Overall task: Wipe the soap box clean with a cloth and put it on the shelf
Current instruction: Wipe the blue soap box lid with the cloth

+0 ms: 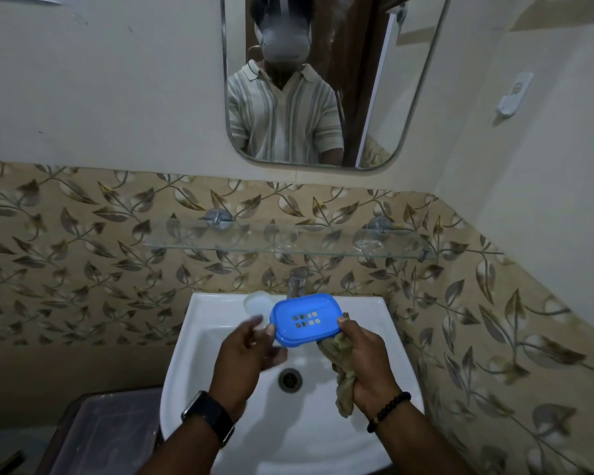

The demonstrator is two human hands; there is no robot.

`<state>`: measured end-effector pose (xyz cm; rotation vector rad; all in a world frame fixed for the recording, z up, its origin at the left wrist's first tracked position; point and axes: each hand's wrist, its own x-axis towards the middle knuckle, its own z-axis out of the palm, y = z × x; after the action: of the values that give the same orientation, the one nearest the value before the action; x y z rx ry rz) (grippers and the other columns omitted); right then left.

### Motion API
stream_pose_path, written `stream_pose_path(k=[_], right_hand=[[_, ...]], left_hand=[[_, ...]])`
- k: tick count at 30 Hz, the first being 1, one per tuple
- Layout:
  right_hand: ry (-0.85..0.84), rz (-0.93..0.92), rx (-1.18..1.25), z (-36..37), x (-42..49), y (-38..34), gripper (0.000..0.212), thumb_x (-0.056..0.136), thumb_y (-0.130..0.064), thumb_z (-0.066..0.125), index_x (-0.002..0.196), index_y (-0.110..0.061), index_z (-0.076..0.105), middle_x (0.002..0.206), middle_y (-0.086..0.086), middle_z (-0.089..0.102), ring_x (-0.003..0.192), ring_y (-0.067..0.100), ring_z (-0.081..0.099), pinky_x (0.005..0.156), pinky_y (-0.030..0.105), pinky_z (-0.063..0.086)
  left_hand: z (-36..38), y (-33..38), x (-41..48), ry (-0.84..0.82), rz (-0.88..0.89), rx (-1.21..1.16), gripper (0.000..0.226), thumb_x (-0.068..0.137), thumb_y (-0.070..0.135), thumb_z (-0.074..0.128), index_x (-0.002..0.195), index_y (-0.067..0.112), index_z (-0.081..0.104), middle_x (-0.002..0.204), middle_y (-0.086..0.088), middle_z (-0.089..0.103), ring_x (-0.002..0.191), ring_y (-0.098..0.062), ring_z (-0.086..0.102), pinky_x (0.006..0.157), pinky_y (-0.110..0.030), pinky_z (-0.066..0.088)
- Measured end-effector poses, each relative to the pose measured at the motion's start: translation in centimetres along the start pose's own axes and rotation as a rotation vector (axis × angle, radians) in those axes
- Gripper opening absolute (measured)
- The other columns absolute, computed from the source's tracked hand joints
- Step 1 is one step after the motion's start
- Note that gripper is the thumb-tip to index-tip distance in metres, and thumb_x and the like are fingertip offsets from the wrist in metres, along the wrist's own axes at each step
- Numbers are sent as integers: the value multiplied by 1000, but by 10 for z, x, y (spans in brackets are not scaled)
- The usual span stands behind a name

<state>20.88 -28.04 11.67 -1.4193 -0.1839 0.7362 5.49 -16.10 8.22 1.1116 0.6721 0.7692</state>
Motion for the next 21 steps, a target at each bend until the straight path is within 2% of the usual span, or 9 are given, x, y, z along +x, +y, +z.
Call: stream_pose_path(k=[1, 3, 5, 9, 11, 14, 17, 21], right_hand=[[4, 12, 6, 3, -1, 4, 21, 92, -23, 67, 79, -7, 71, 65, 9, 60, 47, 15, 53, 43, 25, 39], [-4, 38, 14, 8, -4, 12, 22, 94, -23, 66, 85, -3, 72, 67, 10, 61, 46, 14, 55, 41, 24, 40], [-17, 40, 16, 10, -3, 17, 24, 95, -21, 65, 84, -2, 73, 66, 9, 63, 45, 11, 56, 40, 23, 42], [-49, -7, -40, 18, -2, 21, 26, 95, -21, 66, 74, -5, 67, 60, 5, 60, 44, 8, 54, 41, 19, 43], [-58, -17, -52, 23, -1, 22, 26, 95, -21, 66, 76, -3, 70, 62, 5, 62, 48, 9, 55, 42, 20, 43], [-68, -24, -108, 29, 2, 25, 34, 94, -26, 68, 86, 8, 68, 69, 11, 60, 57, 16, 50, 45, 24, 41], [-26, -56, -169, 36, 5, 31, 37, 89, -30, 74, 87, 7, 68, 73, 14, 62, 64, 22, 51, 55, 31, 44], [38, -89, -214, 45, 11, 38, 17, 85, -27, 79, 87, -11, 75, 88, 9, 77, 83, 24, 71, 80, 43, 59]], left_hand=[[1, -2, -2, -4, -108, -100, 44, 84, 30, 72, 119, 3, 70, 102, -21, 74, 75, -29, 75, 70, -37, 63], [-3, -2, -6, 18, -183, -190, 30, 89, 21, 69, 106, -4, 74, 88, -25, 74, 70, -31, 74, 66, -35, 62], [-7, 1, -4, 52, -166, -224, 21, 93, 14, 67, 102, -4, 75, 84, -22, 74, 70, -30, 73, 66, -37, 62], [-11, 11, -2, 46, -90, -144, 15, 90, 20, 71, 93, 7, 79, 82, -18, 75, 72, -27, 71, 69, -38, 62], [-14, 11, -1, 91, -73, -103, 15, 90, 18, 72, 94, 5, 78, 80, -19, 75, 70, -27, 71, 68, -37, 63], [-21, 9, 2, 149, -62, -68, 14, 94, 14, 67, 98, 2, 75, 79, -20, 75, 69, -27, 72, 69, -37, 63], [-28, 7, 3, 162, -32, -37, 15, 97, 13, 64, 101, 4, 75, 79, -21, 74, 68, -27, 71, 71, -37, 64], [-34, 3, 7, 158, -10, -8, 17, 98, 14, 62, 103, 6, 76, 75, -16, 73, 68, -24, 70, 74, -38, 63]])
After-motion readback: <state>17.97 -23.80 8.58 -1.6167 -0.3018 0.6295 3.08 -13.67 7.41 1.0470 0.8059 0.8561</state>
